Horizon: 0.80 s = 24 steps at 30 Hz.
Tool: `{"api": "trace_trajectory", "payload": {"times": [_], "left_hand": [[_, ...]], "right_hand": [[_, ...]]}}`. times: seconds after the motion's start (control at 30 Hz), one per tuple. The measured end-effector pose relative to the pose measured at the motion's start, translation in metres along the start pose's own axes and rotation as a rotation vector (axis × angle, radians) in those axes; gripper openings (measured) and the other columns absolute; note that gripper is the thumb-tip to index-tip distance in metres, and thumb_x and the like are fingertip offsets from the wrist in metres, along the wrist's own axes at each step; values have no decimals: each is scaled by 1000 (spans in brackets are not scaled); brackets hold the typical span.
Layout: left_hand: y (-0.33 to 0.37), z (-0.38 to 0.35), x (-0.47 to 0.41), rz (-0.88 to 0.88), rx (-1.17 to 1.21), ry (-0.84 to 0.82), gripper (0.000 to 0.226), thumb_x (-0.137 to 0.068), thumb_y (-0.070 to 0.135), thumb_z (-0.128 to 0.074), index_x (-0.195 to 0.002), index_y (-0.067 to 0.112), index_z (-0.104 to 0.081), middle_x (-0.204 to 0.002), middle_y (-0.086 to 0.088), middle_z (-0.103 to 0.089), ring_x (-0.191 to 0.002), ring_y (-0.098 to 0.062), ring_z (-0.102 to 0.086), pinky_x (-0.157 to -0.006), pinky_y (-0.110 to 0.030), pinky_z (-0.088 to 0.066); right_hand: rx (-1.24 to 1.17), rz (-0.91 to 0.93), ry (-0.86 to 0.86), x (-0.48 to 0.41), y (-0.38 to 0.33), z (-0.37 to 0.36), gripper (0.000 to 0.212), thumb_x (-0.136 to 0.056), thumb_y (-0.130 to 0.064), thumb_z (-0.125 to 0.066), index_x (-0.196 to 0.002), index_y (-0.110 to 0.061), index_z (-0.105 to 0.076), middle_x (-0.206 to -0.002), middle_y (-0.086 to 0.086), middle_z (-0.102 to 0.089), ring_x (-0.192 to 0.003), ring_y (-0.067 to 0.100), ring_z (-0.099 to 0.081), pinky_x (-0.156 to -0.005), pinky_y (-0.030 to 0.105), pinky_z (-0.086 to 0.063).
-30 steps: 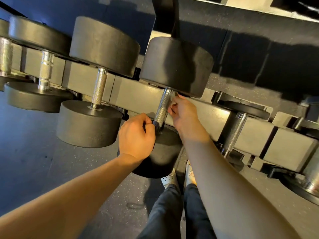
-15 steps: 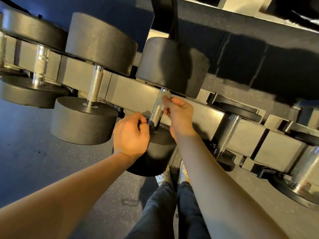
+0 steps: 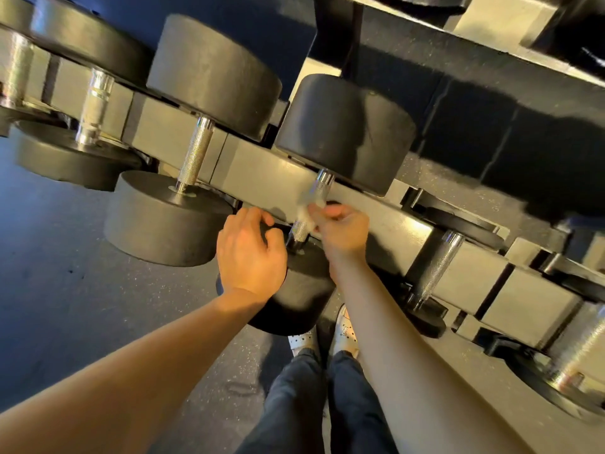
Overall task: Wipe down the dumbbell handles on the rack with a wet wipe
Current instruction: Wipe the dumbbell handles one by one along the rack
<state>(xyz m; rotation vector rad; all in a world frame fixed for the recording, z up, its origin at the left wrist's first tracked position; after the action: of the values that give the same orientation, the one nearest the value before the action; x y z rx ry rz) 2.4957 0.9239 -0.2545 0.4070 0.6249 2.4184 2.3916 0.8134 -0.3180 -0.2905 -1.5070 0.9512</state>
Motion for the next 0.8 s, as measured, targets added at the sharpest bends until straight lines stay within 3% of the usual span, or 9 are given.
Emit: {"api": "trace_trajectory", "payload": {"times": [0.07,0.17,0.3,0.37,0.43,0.5,0.6,0.7,0.8], "left_hand": [[0,0,-1,0,-1,-9,24,-82,33,-40,-90,20,-59,-88,5,-58,-83,-15,-47,-77,-38,-40],[0,-1,0,3,-26,-30,29,-82,35,-37,-91,21,-60,-87,4,-62,-82,-15,-50,-78,-39,-43],[1,-1,-1,5,-25,-44,33,-81,38,-34,-92,21,-61,-85,3,-62,-81,-16,-51,-78,-39,-43],[1,-1,-1,6,-24,-43,33,-81,38,-34,-91,21,-60,-84,3,-62,-79,-16,-51,-77,-40,-44],[2,-1,-1,5,-24,-43,31,-82,38,-34,-90,21,-60,-80,3,-60,-77,-17,-52,-76,-41,-45],[2,-1,-1,4,-30,-50,31,-82,38,-34,-88,21,-59,-78,3,-59,-75,-17,-52,-75,-41,-46],[3,-1,0,-2,-32,-51,30,-83,38,-33,-87,22,-59,-76,3,-58,-73,-16,-52,-74,-41,-47],[3,-1,0,-8,-30,-51,30,-83,39,-34,-86,22,-58,-75,3,-58,-72,-16,-52,-74,-42,-48],[3,-2,0,0,-25,-50,29,-84,39,-34,-86,23,-58,-74,3,-58,-71,-16,-53,-74,-43,-49]], "right_hand": [[229,-72,-227,13,11,-1,19,-80,-10,-84,-76,-12,-66,-79,6,-70,-74,19,-66,-71,29,-58],[223,-151,-312,1,1,7,19,-79,-5,-84,-92,2,-72,-77,6,-70,-63,12,-60,-54,18,-51],[-455,-318,-176,-25,-8,13,25,-87,4,-72,-111,6,-67,-92,13,-69,-76,18,-64,-59,21,-54],[-731,-394,-102,-40,-8,8,10,-95,4,-61,-103,-1,-65,-90,9,-63,-77,14,-60,-55,18,-52],[-853,-467,-74,-48,-5,-4,13,-100,-1,-54,-92,-7,-61,-80,7,-56,-66,11,-51,-44,16,-43],[-830,-511,-165,-46,1,-15,16,-106,-11,-46,-94,-10,-57,-75,4,-52,-55,9,-47,-38,17,-39],[-696,-552,-285,-35,-2,-13,28,-108,-11,-38,-90,-7,-58,-65,6,-65,-46,11,-61,-40,19,-47],[-618,-459,-192,-31,-16,0,24,-101,3,-41,-89,-2,-61,-68,10,-64,-50,12,-56,-42,19,-46],[-613,-255,-73,-24,-11,3,15,-94,5,-58,-104,0,-68,-76,10,-66,-62,14,-59,-60,23,-53]]}}
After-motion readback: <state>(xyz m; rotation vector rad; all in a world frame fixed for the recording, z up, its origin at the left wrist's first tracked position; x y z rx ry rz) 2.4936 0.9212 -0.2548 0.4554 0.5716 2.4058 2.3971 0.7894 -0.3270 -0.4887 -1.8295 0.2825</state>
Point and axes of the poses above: each hand's wrist, its own x-axis away from the middle knuckle, its own z-axis out of the back of the hand, y = z × x, the point moved 4 cm from there along -x, towards the middle knuckle
